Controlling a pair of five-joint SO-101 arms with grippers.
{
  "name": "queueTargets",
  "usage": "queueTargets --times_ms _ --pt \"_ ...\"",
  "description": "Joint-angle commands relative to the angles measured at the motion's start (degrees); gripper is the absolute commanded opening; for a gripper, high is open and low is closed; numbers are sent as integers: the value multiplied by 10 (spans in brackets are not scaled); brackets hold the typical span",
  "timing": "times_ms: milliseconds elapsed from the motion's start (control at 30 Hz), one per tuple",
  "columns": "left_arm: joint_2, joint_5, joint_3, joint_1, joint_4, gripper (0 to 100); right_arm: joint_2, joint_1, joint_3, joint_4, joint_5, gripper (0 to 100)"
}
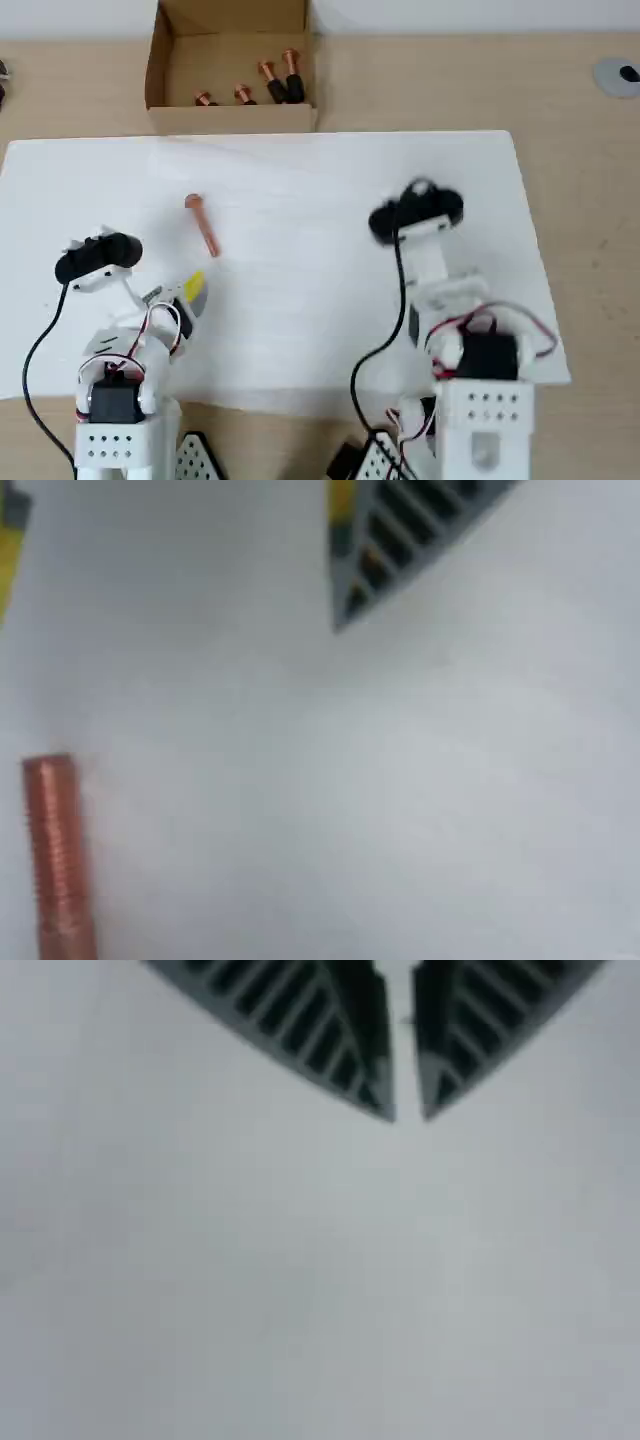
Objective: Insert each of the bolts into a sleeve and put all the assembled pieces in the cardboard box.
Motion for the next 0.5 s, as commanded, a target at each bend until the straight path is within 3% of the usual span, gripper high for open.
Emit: queueTargets --times_ms 0,233,467 --pt "-4 4 -3 3 -11 230 -124 4 63 -31 0 12" --pt "-4 4 -3 3 -11 230 -361 8 222 -38 4 12" --pt "-4 4 -3 3 -11 230 -346 4 280 -54 3 12"
